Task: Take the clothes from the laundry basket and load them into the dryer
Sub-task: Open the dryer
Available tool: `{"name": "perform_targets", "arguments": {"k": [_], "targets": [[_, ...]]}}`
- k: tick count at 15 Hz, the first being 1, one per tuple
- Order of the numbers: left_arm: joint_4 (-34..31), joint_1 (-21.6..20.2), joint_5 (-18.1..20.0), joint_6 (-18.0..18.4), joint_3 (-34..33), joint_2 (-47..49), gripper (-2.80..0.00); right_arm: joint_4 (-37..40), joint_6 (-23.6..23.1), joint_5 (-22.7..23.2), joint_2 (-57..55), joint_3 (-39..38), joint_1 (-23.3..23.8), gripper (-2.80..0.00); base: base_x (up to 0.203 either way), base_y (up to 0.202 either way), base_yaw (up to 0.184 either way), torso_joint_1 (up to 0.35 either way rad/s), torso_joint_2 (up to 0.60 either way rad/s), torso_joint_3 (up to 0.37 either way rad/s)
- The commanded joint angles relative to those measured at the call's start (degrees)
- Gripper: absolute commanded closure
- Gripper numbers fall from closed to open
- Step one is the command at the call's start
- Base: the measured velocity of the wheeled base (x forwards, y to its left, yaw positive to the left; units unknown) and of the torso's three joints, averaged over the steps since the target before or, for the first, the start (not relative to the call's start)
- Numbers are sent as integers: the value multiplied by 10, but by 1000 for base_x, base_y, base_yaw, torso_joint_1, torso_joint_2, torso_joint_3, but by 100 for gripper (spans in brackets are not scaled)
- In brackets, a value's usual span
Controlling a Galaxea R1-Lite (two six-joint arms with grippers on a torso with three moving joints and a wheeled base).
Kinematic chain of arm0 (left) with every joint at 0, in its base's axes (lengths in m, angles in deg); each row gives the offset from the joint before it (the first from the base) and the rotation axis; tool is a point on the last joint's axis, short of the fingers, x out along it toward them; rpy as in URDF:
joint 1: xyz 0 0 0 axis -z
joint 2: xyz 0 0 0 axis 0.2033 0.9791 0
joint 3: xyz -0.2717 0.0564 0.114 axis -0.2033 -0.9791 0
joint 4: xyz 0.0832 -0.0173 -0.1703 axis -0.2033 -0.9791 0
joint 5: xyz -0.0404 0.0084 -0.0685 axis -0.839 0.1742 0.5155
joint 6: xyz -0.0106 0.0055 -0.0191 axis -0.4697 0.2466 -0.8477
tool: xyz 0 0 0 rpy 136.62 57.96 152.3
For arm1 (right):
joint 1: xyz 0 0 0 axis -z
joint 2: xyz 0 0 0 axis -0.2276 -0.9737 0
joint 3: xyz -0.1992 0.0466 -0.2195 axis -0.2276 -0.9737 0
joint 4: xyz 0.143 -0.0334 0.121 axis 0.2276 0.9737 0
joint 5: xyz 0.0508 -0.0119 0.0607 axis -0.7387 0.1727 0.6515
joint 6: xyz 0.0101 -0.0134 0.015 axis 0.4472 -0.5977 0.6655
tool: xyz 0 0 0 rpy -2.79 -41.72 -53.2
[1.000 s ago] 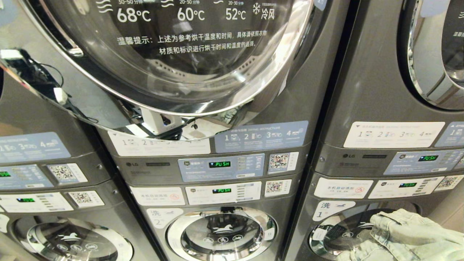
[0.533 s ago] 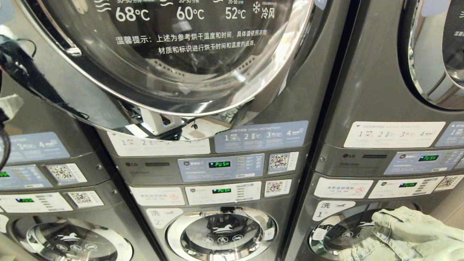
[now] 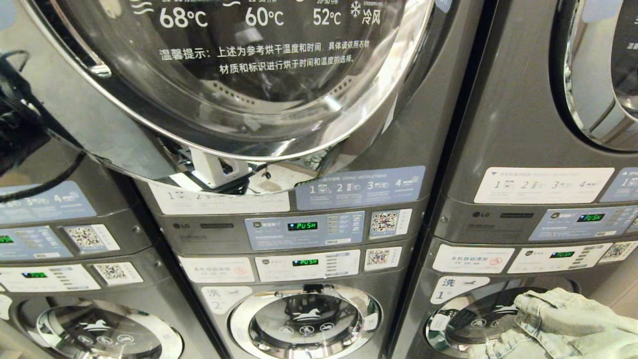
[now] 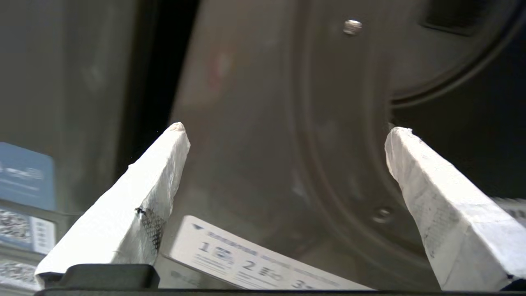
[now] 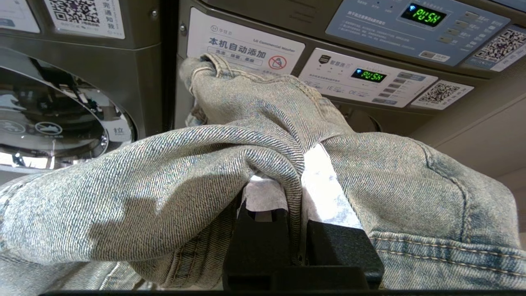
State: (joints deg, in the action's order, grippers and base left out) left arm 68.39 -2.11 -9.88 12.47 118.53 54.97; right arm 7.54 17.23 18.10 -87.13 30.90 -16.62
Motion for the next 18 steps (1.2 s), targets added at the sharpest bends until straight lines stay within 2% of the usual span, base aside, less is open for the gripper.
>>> {"name": "perform_targets", "arguments": {"k": [1,4,8,11,14,16,18], "targets": [[3,13,0,-2,-1,-8,-280,-1,-1,0,-2,0,1,0,0,0,0,0,0,0],[2,33,0,-2,-3,-18,-280,7,0,0,-3,0,4,0,0,0,0,0,0,0],[-6,141,-14,10,-12,-60,-280,16,1,0,-3,0,6,0,0,0,0,0,0,0],[-8,208,-19,41,-53,-101,-280,20,1,0,-3,0,7,0,0,0,0,0,0,0],[-8,274,-19,53,-88,-144,-280,20,0,0,-3,0,7,0,0,0,0,0,0,0],[-8,300,-19,53,-95,-166,-280,20,0,0,-4,0,7,0,0,0,0,0,0,0],[-9,305,-19,53,-110,-175,-280,20,0,0,-4,0,7,0,0,0,0,0,0,0]]}}
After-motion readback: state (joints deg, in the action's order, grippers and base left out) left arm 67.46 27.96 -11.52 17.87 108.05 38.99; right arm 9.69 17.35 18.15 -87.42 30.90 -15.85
